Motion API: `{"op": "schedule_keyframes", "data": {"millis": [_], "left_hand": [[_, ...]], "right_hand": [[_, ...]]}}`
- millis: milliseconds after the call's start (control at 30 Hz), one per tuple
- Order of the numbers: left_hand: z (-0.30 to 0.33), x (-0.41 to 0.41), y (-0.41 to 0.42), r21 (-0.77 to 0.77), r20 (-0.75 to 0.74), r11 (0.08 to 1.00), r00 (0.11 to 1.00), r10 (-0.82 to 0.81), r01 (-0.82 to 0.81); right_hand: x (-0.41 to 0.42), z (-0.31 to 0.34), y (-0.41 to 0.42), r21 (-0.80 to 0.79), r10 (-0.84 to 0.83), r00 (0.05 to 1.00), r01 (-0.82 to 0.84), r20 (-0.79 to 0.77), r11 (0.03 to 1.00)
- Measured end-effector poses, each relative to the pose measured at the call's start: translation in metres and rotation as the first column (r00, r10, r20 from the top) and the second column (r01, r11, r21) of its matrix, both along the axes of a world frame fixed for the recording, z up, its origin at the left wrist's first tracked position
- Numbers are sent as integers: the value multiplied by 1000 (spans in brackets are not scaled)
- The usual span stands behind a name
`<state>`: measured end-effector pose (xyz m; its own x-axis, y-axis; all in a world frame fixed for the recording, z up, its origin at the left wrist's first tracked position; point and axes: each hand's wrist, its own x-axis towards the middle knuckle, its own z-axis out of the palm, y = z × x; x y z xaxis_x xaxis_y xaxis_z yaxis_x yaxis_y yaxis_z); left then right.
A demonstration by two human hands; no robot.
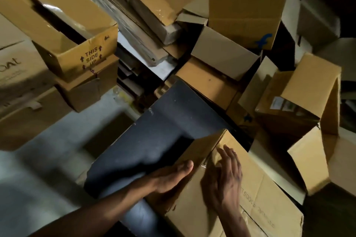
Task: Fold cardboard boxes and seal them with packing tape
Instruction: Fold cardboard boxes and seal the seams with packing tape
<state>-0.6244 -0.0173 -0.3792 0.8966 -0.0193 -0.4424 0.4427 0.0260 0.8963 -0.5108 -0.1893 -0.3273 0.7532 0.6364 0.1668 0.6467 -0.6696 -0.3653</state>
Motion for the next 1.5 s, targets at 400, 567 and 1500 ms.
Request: {"op": "schedule_keyframes", "data": {"millis": [400,567,1500], "left_hand": [[81,28,-72,982,2,110,570,-821,154],[73,47,-72,963,-201,-71,516,-833,261],[30,34,-287,993,36,-98,944,-329,-72]], "right_hand": [[87,48,-146,-255,-392,918,366,-55,895],[116,70,-208,-385,-563,793,456,-233,802],[93,-87,-481,-583,-344,843,45,-413,811]]}}
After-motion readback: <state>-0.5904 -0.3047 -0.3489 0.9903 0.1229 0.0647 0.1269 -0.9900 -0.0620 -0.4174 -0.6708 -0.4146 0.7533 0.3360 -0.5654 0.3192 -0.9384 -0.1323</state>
